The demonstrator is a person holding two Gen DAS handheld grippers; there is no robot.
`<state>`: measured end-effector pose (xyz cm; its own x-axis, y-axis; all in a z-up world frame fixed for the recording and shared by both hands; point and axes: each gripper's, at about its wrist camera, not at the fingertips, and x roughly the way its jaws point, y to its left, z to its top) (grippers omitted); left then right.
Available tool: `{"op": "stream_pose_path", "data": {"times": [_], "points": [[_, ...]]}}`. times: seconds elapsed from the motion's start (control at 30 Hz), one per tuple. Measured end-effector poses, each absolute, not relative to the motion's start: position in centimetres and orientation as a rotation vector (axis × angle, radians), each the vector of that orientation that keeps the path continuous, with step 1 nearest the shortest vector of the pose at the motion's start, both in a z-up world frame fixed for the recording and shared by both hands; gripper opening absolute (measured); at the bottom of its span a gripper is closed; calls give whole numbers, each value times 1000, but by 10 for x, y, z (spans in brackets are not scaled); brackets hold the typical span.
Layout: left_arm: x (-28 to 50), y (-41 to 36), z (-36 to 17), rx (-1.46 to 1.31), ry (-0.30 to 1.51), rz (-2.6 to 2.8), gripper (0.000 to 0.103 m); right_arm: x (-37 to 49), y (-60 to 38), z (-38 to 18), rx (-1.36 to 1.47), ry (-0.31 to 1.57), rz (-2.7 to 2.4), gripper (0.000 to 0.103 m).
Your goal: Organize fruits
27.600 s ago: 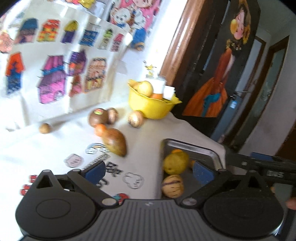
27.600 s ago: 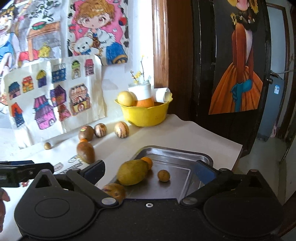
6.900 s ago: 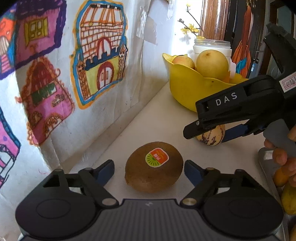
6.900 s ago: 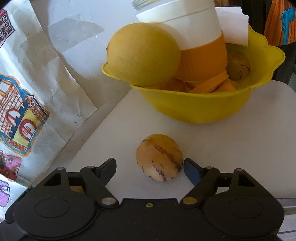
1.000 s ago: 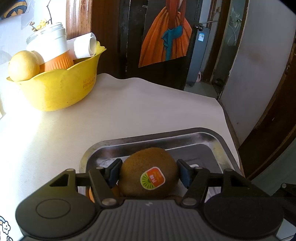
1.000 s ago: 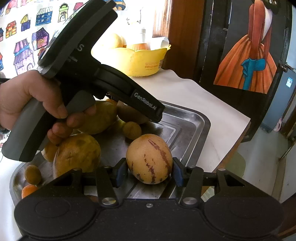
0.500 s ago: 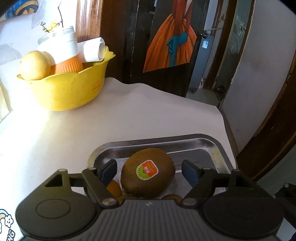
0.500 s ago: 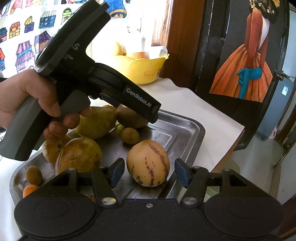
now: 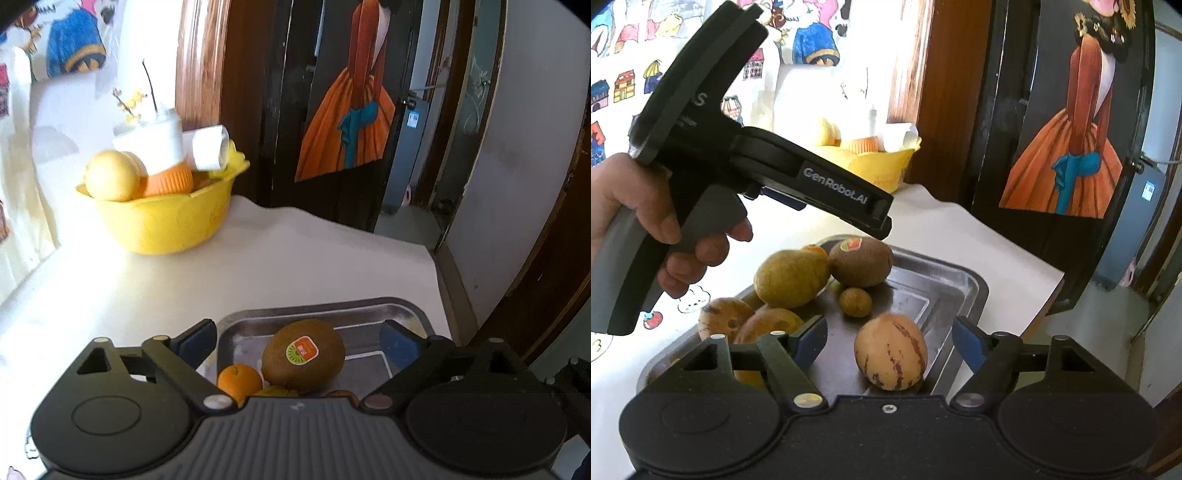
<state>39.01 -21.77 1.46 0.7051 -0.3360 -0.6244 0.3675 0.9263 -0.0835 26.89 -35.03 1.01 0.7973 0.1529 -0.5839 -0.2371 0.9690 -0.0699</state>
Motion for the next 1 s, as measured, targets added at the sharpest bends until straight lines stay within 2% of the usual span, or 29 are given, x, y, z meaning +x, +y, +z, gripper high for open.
{"op": "stream_pose_path", "data": {"times": [0.23,0.8,0.9,1.0], "points": [[368,-204,39,44,626,-373,102,255,-343,33,-137,575,201,85],[306,-167,77,41,540,-335,102,218,-328,70,-125,511,144,95],[294,-160,82,33,528,-334,102,211,-325,78,-114,493,137,102],[278,-155,87,42,506,-326,102,203,-321,85,-105,472,127,102]]}}
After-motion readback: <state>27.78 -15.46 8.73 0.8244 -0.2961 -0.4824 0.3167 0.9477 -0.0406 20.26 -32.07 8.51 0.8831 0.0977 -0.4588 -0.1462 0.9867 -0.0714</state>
